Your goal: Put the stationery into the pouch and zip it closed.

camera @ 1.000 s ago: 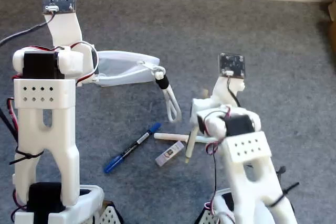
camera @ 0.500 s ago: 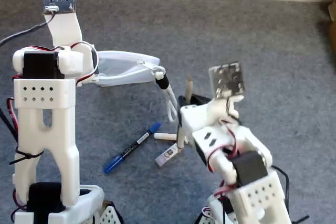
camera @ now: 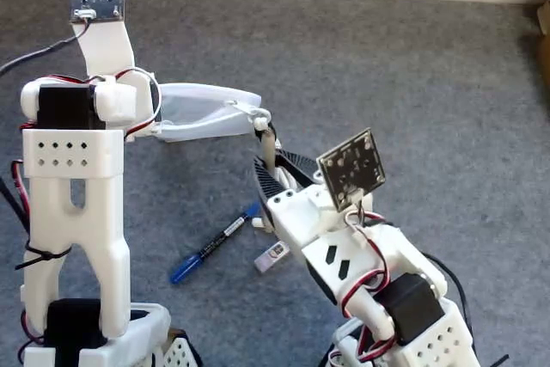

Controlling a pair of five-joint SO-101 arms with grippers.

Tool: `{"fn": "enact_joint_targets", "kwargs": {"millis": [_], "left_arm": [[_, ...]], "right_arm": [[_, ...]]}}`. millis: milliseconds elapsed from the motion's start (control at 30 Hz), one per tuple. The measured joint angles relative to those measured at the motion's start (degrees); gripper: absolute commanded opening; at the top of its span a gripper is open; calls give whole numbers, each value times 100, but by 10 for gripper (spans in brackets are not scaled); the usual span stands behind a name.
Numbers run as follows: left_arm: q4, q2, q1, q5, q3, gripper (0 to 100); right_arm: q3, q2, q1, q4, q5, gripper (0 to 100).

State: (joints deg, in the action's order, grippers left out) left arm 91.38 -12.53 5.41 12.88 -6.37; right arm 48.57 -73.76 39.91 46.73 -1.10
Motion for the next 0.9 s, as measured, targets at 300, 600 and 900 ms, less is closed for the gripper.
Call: {"fn": "enact_joint_targets", "kwargs": {"millis": [300,600,900], "left_arm": [[0,0,0,0,0,7],[0,0,0,0,0,7],[0,0,0,0,0,7]], "right_arm": [[0,0,668,-1319,-703,5],[0,0,923,-2901,-853,5],[0,624,923,-4290,-879,5]]}}
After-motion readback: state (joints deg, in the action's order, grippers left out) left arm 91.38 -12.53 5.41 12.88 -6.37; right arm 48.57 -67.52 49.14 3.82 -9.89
